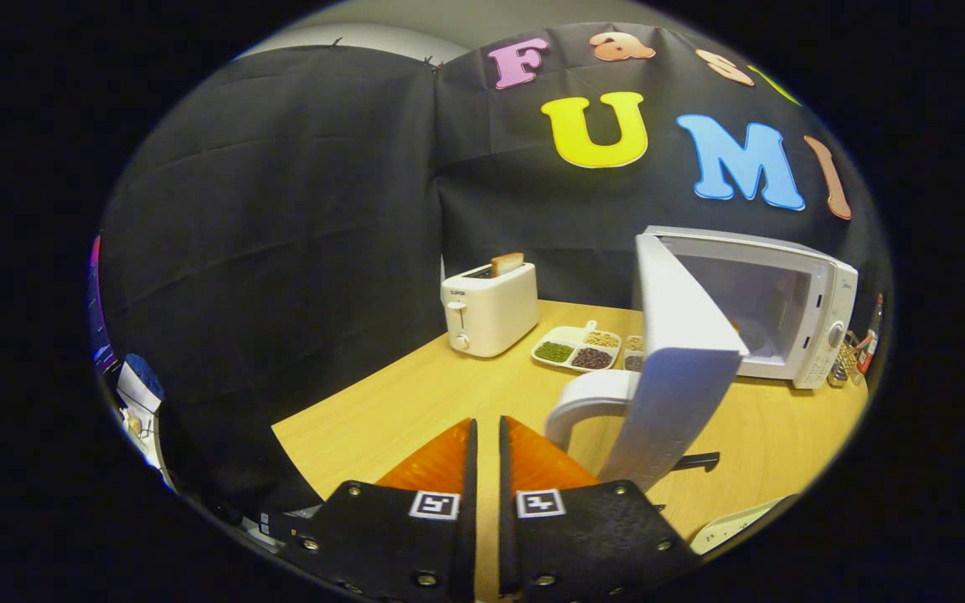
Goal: Open the microwave, put the food inside, and close the microwave door.
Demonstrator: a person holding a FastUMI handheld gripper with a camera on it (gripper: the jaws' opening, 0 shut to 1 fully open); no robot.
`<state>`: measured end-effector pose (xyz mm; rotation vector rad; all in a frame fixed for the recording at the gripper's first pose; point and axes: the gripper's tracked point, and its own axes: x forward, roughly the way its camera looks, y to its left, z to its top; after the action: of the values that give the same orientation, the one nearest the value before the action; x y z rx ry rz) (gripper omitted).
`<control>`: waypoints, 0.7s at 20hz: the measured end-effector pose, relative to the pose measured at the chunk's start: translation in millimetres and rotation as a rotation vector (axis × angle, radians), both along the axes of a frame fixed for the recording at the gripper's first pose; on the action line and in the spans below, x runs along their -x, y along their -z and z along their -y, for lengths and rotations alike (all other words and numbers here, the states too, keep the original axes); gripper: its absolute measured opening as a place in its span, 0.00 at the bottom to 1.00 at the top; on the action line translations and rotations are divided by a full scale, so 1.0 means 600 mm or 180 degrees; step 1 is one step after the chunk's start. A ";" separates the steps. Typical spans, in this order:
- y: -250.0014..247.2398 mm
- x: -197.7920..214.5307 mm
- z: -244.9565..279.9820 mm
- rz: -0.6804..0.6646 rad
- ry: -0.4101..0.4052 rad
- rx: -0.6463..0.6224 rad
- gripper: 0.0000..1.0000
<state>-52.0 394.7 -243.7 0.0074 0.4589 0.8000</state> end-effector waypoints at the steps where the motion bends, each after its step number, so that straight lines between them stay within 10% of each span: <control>1: 0.006 -0.001 -0.002 -0.0020 -0.0006 0.0030 0.07; 14: 0.017 -0.053 0.080 0.0044 0.0130 0.0282 0.05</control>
<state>-20.3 346.7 -253.7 -0.0708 0.4794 0.7387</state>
